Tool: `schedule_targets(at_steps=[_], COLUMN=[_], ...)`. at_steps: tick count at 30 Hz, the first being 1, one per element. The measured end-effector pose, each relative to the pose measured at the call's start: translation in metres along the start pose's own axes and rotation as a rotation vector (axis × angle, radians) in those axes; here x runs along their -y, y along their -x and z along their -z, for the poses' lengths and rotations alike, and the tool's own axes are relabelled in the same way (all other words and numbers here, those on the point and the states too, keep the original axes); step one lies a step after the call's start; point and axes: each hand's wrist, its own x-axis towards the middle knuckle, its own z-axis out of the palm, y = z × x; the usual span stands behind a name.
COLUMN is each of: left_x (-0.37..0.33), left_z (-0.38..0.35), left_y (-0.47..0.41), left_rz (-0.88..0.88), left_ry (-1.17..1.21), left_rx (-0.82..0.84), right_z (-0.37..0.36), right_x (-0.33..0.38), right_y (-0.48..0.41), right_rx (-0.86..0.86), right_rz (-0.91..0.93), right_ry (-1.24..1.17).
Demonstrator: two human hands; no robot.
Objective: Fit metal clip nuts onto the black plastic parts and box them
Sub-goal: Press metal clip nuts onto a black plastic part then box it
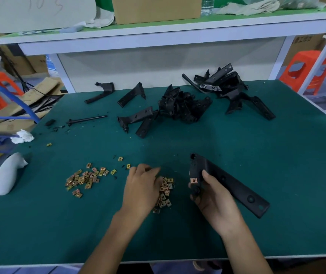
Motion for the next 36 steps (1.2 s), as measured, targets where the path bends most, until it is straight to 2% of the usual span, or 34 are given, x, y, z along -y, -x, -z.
schedule_targets(at_steps=[3, 7, 16, 22, 29, 36], left_x=[0.008, 0.005, -0.017, -0.044, -0.052, -0.050], left_z=[-0.005, -0.002, 0.016, 0.019, 0.016, 0.015], left_y=[-0.006, -0.011, 0.005, 0.011, 0.010, 0.010], left_rz=[-0.016, -0.031, 0.145, 0.309, 0.379, 0.381], left_ry=[-0.025, 0.100, 0.825, 1.250, 1.416, 1.422], left_rx=[0.098, 0.074, 0.063, 0.181, 0.159, 0.203], right_z=[0.001, 0.001, 0.000, 0.000, -0.001, -0.001], right_x=[0.000, 0.000, 0.001, 0.001, 0.001, 0.001], right_y=[0.000, -0.001, 0.002, 0.007, 0.008, 0.008], right_rx=[0.000, 0.003, 0.067, 0.124, 0.204, 0.206], right_rz=[-0.004, -0.005, -0.021, -0.020, -0.050, -0.050], right_ry=[-0.018, -0.033, -0.082, -0.106, -0.032, 0.039])
